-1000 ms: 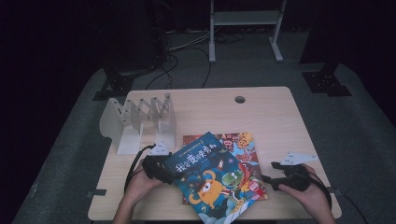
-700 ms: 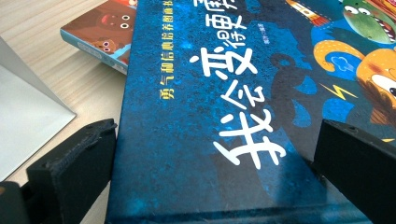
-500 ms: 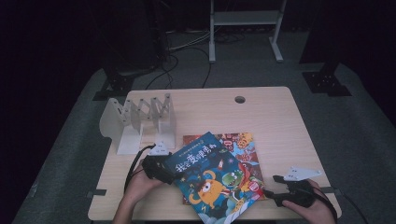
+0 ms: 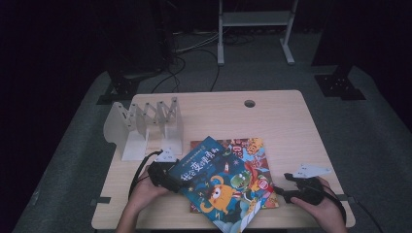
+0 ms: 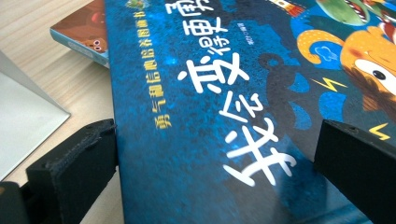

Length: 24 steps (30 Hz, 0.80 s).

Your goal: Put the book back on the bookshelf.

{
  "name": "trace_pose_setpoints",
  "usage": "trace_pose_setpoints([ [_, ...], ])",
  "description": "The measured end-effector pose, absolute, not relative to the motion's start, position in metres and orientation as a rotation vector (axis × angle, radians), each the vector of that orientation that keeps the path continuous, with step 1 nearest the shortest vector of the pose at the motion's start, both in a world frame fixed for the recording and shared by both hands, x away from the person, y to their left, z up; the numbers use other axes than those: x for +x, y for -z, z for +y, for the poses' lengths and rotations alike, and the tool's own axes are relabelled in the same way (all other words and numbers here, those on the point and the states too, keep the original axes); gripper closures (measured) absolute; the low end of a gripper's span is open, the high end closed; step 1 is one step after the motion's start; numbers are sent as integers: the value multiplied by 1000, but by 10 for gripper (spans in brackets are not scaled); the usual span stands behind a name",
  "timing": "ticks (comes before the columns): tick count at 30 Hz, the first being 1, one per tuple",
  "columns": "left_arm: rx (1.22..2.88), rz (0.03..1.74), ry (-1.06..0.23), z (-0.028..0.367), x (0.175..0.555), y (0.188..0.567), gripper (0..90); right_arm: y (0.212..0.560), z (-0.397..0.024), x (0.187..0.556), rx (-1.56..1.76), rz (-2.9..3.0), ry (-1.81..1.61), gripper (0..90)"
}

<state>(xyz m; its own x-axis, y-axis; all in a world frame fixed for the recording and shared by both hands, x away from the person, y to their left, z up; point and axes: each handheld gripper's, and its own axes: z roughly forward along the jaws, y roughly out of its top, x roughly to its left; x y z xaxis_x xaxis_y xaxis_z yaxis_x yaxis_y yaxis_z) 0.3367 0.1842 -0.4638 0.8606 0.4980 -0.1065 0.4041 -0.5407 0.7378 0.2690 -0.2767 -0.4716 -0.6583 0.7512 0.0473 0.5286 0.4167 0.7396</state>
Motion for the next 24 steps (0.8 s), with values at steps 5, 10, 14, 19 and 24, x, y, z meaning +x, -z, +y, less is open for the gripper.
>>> trace_pose_setpoints([
  [5,2217,641,-131,185,336,464,0,470,-276,288,1122,2364,-1053,317],
  [10,2217,641,-119,187,334,463,0,470,-275,303,1135,2357,-1043,318],
  [14,2220,636,-102,189,332,462,0,469,-274,316,1144,2350,-1027,321],
  [19,2215,622,-91,189,328,459,0,466,-270,335,1154,2341,-980,328],
  [24,2214,596,-67,187,321,458,0,467,-270,357,1199,2304,-973,341],
])
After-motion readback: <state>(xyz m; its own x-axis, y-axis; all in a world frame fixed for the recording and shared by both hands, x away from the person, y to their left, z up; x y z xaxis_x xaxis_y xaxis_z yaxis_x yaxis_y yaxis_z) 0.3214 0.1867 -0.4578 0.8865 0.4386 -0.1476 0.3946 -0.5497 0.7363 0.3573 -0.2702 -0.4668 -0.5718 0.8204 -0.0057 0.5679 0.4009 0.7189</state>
